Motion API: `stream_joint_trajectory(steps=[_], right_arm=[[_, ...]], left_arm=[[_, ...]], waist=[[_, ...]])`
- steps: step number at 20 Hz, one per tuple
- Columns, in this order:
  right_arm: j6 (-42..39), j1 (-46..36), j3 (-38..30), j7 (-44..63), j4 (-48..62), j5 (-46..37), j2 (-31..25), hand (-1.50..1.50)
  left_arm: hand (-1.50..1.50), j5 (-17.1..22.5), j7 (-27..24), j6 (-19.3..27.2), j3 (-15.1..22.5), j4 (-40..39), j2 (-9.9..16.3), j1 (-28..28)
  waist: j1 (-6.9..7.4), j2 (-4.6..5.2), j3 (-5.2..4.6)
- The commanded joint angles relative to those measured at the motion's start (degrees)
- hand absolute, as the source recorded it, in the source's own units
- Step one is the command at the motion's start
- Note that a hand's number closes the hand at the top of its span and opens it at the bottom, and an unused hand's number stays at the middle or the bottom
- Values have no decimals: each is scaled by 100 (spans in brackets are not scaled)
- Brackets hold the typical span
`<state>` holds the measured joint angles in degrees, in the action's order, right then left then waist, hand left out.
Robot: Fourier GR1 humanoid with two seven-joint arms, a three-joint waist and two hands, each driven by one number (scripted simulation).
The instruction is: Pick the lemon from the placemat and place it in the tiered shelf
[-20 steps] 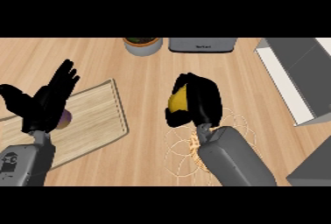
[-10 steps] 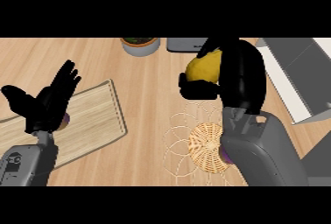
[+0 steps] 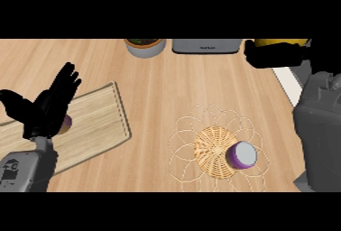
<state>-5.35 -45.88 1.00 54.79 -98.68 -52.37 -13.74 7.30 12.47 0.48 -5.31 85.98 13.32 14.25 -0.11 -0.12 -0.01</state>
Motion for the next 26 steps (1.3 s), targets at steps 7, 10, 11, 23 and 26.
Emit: stream_joint_trajectory(steps=[7, 10, 11, 23, 26], right_arm=[[127, 563, -1515, -915, 347, 811, -870, 150], [389, 1275, -1978, -1541, 416, 1026, -1117, 150], [469, 1126, -1716, -1336, 397, 816, -937, 150], [750, 1465, -2692, -2927, 1724, 1720, -1692, 150], [444, 2083, -2887, -2756, 923, 2023, -1716, 150]], left_arm=[[0, -267, 4, 194, 231, 245, -297, -231], [0, -29, 140, 17, -48, 248, -53, -43], [0, 29, 125, -153, -29, 372, -47, -312], [0, -76, -5, -176, -211, -137, -28, 217], [0, -142, -167, -91, -237, -457, -137, 323]], waist=[[12, 10, 3], [-3, 11, 7], [29, 9, 2], [31, 19, 2], [-30, 8, 0]])
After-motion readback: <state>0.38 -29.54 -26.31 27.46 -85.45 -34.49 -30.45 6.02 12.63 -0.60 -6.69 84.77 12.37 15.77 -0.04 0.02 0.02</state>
